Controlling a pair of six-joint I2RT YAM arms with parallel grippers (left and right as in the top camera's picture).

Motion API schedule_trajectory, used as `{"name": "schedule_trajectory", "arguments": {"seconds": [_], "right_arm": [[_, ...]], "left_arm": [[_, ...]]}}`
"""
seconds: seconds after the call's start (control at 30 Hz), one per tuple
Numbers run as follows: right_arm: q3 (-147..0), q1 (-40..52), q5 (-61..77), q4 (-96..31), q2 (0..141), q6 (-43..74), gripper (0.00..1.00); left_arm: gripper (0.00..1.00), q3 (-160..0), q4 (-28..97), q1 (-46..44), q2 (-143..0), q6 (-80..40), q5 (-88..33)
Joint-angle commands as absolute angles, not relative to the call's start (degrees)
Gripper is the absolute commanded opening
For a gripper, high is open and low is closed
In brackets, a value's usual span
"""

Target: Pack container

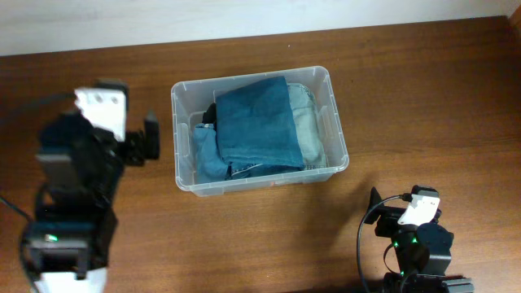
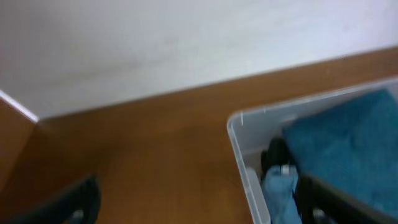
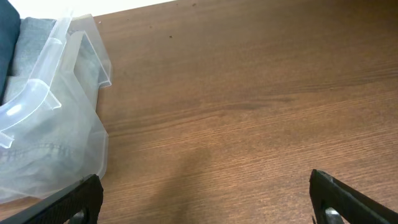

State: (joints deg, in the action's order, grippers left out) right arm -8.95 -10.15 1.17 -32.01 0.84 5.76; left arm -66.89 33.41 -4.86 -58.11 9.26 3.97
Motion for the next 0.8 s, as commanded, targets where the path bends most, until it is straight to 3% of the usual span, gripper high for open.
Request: {"name": "schedule_trajectory", "arguments": {"seconds": [0.0, 0.1, 0.3, 0.77], "right_arm": [[-8.6, -10.5, 1.5, -32.1, 0.4, 5.3, 0.99], [-8.6, -10.5, 1.5, -32.1, 0.4, 5.3, 0.99], [-8.6, -10.5, 1.5, -32.1, 0.4, 5.3, 0.98], [-8.6, -10.5, 1.5, -32.1, 0.4, 5.3, 0.98]], "left_arm": [[0.99, -52.4, 27.2, -4.9, -48.8, 10.4, 1.8], [0.99, -35.4, 20.8, -4.9, -36.9, 10.4, -0.4], [0.99, -17.7, 18.0, -6.4, -20.8, 10.4, -2.2], [0.99, -5.5, 17.6, -7.2, -0.2, 10.4, -2.2]]}}
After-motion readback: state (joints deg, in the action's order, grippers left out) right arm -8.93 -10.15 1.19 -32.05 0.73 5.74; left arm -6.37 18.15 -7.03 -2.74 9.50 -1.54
